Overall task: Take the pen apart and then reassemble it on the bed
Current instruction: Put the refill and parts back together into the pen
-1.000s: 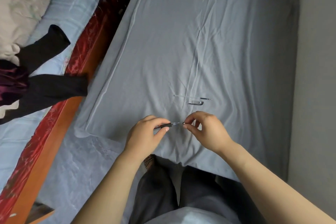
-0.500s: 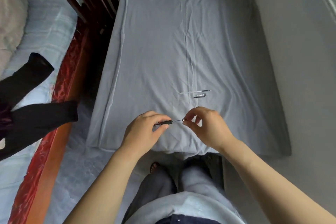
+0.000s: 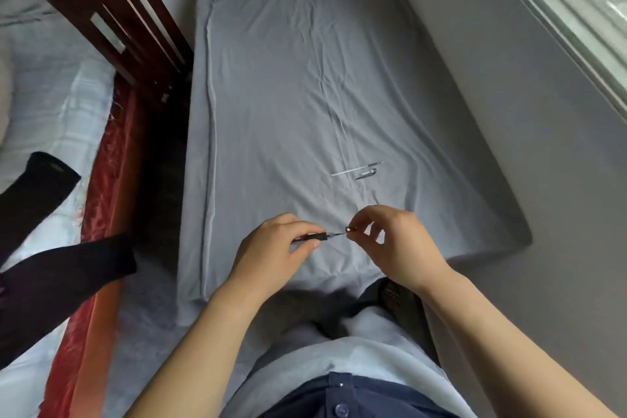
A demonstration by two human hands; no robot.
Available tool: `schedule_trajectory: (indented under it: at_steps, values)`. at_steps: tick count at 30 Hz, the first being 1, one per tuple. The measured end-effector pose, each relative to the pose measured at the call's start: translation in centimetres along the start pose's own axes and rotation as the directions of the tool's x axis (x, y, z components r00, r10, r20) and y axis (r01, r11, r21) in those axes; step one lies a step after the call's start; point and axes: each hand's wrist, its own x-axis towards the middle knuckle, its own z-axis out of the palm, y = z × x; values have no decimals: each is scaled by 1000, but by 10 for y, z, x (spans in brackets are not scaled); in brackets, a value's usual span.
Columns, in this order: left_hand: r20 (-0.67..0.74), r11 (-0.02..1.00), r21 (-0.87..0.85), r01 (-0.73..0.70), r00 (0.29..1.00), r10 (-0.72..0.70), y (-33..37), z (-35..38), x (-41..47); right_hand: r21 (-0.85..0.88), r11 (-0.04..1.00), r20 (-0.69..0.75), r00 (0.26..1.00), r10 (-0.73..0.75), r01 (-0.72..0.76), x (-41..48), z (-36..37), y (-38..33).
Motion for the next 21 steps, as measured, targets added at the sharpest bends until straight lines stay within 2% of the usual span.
schedule_trajectory:
  at_steps: [5,21]
  values:
    - [5,999,7,-33,999,33,-2,-6,1,-70,998,7,1000,4,-3,-5,1,-2]
    - [-24,997,26,-77,997,77,-9,-14,1,-71,997,9,1000,27,-26,1,6,-12]
